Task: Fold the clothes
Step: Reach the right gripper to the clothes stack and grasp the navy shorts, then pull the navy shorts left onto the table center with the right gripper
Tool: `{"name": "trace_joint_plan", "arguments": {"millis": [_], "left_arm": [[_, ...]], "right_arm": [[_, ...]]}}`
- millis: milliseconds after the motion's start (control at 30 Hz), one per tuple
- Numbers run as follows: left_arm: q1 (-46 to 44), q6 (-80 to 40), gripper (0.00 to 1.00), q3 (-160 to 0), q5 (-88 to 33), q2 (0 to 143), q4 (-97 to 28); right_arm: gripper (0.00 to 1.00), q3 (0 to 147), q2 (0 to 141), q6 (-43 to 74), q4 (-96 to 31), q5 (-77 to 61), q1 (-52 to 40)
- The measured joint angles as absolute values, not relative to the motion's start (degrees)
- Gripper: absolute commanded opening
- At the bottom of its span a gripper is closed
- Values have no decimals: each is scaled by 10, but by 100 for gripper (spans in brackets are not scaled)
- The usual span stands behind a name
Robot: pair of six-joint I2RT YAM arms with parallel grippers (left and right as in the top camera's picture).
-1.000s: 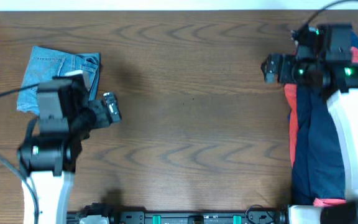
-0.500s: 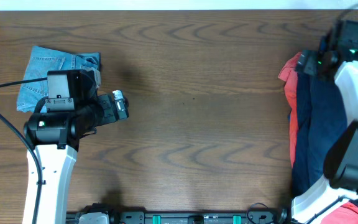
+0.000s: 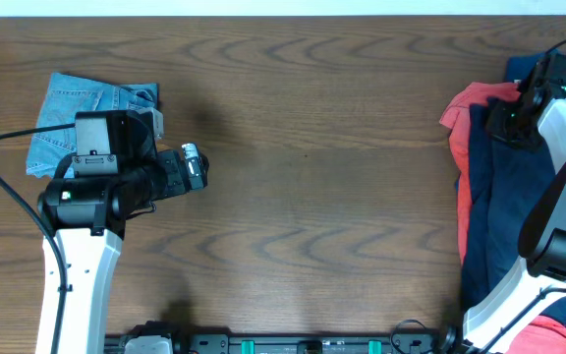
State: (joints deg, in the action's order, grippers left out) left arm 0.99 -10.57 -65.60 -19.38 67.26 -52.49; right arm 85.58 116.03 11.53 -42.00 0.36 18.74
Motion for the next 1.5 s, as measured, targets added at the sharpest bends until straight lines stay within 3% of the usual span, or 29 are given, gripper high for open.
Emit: {"name": "trace_joint_plan", "arguments": {"millis": [367, 633, 800, 933, 967, 1000, 1033, 1067, 1100, 1167, 1233, 1333, 1500], "left_arm": [[10, -106, 98, -656, -194, 673, -525], [23, -118, 98, -660, -195, 643, -527], [61, -129, 98, -697, -196, 591, -527], [103, -133, 98, -733, -196, 543, -526], [114, -134, 98, -739, -195, 531, -526], [125, -135, 98, -744, -195, 521, -527], [136, -135, 98, -749, -195, 510, -526], [146, -135, 98, -753, -193, 500, -526], [154, -135, 98, -755, -191, 491, -527], [166, -135, 98, -758, -187, 476, -527], [173, -135, 98, -759, -183, 467, -527], [174, -135, 98, -759, -180, 465, -534], [171, -132, 98, -759, -187, 488, -538]], "right_arm": [[1, 912, 1155, 125, -425, 4, 210], [1, 1056, 1079, 112, -438, -143, 223], [1, 1084, 1010, 107, -469, -236, 137], [2, 1087, 1009, 88, -489, -266, -6], [4, 1087, 1015, 83, -495, -271, -37], [13, 1086, 1022, 76, -501, -274, -81], [45, 1086, 1030, 68, -507, -275, -124], [67, 1085, 1037, 58, -512, -273, -162], [81, 1085, 1044, 49, -516, -266, -199], [93, 1085, 1053, 36, -517, -215, -281], [99, 1083, 1055, 34, -515, -148, -341], [99, 1084, 1051, 41, -513, -48, -382], [98, 1105, 1041, 89, -540, 35, -329]]}}
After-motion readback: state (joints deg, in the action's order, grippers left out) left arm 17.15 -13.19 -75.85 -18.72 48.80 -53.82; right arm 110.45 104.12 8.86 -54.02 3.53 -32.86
